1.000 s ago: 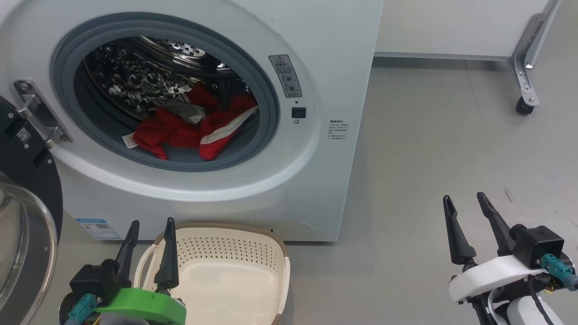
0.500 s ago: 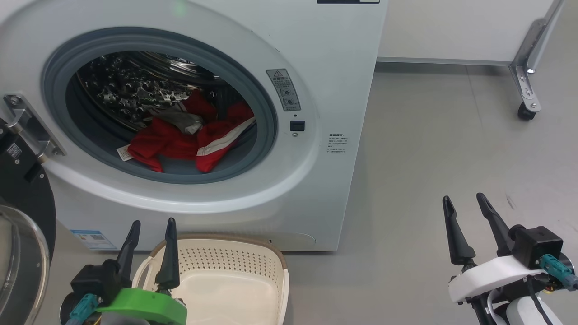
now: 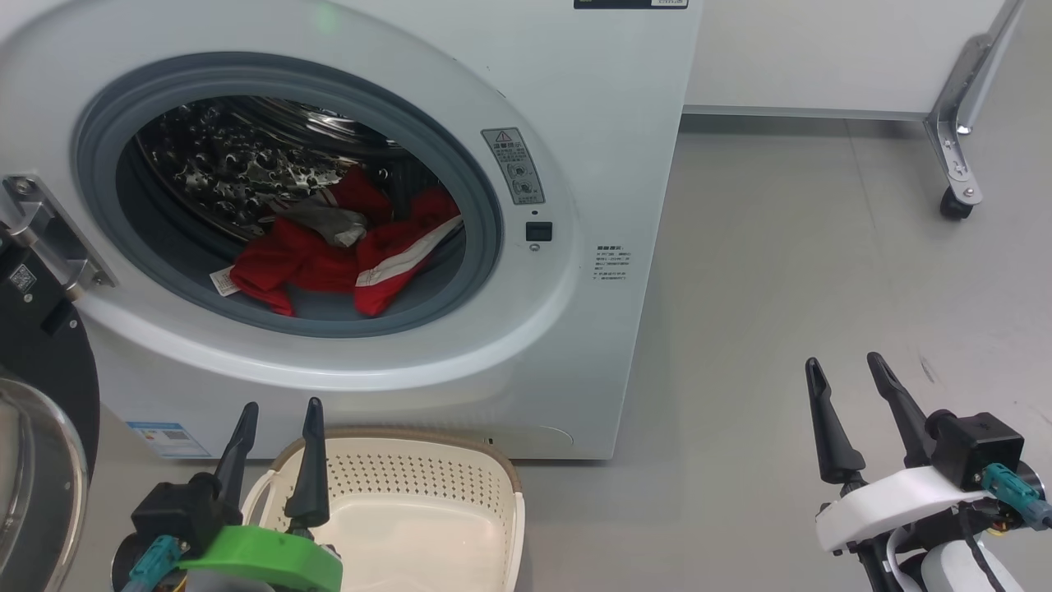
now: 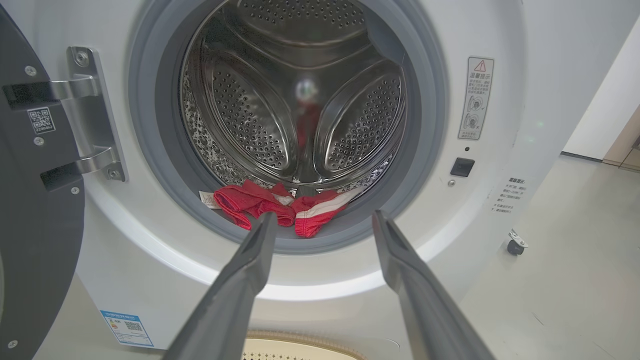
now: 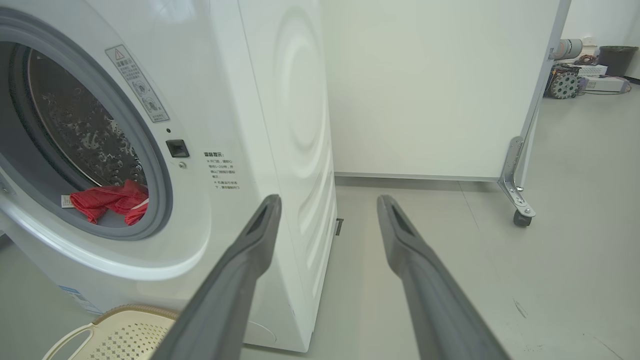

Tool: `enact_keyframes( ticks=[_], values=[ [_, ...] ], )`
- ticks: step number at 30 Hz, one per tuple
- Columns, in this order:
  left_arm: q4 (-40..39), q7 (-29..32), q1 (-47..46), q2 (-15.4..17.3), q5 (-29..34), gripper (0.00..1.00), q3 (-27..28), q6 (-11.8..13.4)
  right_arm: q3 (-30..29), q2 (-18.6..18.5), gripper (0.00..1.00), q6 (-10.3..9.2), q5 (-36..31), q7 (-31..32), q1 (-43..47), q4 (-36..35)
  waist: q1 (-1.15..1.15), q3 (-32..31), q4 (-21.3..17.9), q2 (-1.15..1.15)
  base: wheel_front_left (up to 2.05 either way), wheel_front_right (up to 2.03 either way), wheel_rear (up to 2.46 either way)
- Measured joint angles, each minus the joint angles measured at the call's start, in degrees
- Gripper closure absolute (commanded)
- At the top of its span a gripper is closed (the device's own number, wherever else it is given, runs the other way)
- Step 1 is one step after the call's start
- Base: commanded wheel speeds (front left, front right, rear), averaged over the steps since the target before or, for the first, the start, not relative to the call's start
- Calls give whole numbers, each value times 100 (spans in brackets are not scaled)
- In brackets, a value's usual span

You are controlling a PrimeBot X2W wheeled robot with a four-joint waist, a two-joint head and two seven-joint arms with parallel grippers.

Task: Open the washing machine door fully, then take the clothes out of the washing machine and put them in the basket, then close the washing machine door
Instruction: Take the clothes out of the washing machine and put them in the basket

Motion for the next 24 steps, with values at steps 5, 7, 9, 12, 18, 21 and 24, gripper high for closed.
enact_keyframes(
  ticks=[5,7,9,12,18,21,24],
  values=[
    [10,-1,0,0,0,0,-5,0,3,0,0,0,0,0,0,4,0,-7,1,0,0,0,0],
    [10,-1,0,-1,0,0,-7,0,9,0,0,0,0,0,0,5,0,-8,2,0,0,0,0],
    [10,-1,0,-1,0,0,-7,0,16,0,0,0,0,0,0,5,0,-7,4,0,0,0,0],
    [13,-1,0,11,48,0,-4,1,55,1,0,1,0,1,-1,5,0,0,-2,0,0,0,0],
    [-84,2,1,58,47,0,96,25,133,15,0,1,-3,49,-4,-56,0,130,-140,0,0,0,0],
    [-146,45,-1,104,47,0,126,70,144,14,0,1,-7,97,-5,-112,0,241,-219,0,0,0,0],
    [-180,143,-13,218,48,0,162,80,166,18,0,0,-8,100,-16,-177,0,385,-311,0,0,0,0]
  ],
)
